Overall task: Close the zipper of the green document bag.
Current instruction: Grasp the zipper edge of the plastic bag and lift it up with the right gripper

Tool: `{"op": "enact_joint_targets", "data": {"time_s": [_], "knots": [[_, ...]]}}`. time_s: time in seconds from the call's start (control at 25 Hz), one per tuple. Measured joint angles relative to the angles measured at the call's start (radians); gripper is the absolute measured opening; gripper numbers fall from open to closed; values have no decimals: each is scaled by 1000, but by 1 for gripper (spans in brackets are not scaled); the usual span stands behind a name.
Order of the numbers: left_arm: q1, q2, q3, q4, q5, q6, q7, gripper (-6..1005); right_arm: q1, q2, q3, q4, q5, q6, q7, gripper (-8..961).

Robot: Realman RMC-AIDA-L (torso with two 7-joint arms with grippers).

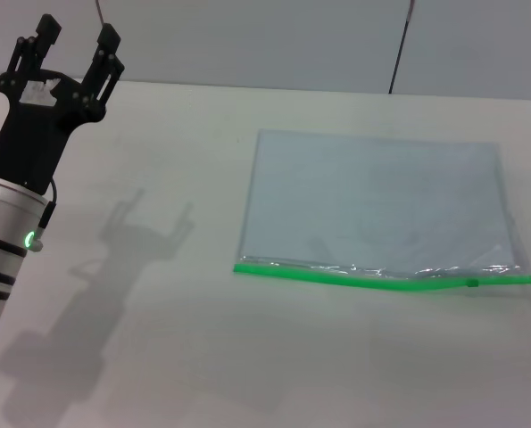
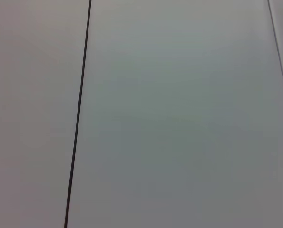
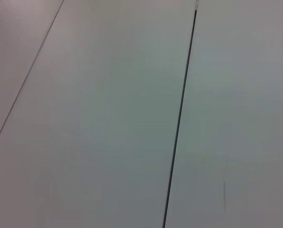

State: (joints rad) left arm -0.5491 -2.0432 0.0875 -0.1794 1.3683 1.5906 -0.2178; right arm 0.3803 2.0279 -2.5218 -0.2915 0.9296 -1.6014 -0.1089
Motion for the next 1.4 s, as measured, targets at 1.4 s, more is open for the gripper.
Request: {"op": "enact_joint_targets", "data": {"time_s": [1.4], "knots": [[8,3,-2,5,-22,-1,0,758,-108,7,-8,66,-5,163,-688,831]]}}
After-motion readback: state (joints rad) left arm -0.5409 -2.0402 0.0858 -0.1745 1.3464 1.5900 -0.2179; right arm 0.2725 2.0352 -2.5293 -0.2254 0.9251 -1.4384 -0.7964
